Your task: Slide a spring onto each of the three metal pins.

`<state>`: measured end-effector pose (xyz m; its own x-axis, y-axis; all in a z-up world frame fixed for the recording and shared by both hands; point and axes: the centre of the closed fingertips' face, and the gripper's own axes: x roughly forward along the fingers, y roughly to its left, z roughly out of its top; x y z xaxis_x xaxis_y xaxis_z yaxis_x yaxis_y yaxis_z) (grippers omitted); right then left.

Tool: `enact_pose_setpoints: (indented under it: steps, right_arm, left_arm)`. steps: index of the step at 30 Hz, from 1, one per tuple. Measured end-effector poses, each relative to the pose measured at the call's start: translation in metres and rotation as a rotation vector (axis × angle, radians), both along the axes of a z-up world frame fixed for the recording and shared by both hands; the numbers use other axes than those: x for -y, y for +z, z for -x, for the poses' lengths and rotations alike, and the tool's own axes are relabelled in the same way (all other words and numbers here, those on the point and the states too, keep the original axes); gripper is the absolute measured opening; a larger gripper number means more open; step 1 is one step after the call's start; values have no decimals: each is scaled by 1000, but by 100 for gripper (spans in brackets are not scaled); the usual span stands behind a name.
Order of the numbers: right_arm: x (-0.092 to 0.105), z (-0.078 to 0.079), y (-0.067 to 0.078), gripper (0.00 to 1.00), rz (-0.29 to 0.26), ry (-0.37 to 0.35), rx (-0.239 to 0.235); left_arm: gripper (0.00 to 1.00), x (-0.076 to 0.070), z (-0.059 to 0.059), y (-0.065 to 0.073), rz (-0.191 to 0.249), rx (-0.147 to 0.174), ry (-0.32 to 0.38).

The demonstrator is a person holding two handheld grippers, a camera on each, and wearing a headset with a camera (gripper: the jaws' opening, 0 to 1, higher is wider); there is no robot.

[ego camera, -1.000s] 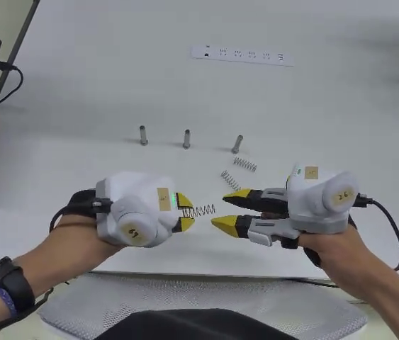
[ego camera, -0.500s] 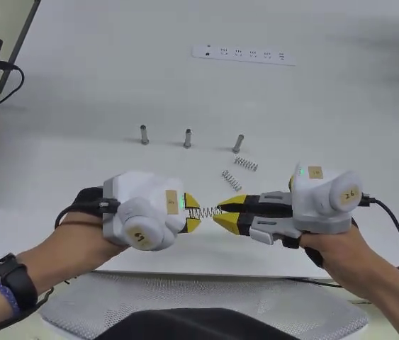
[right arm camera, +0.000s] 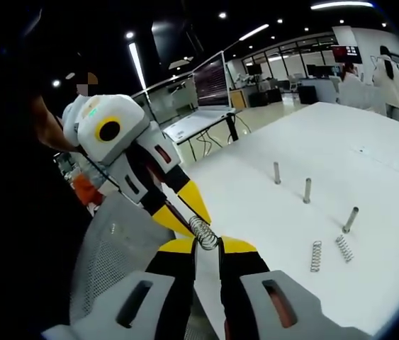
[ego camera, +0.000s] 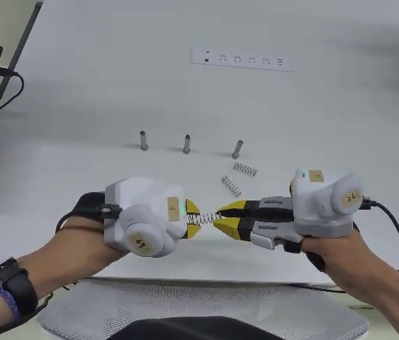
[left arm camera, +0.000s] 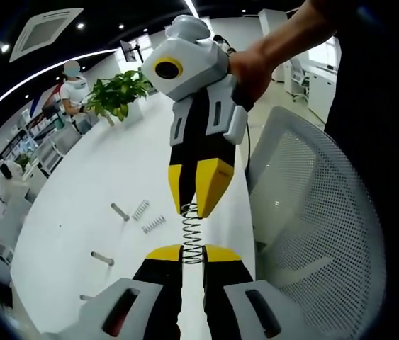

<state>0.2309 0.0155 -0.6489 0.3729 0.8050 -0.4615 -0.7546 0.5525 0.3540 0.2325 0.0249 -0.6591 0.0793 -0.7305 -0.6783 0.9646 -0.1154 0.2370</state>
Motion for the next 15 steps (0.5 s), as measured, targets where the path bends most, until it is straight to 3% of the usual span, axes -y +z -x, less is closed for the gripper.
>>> enact_pose_setpoints:
  steps: [15]
  right_arm:
    - [-6, 1, 8, 9, -12, 31, -11]
  left_arm:
    - [2, 4, -2, -3, -7, 4, -3]
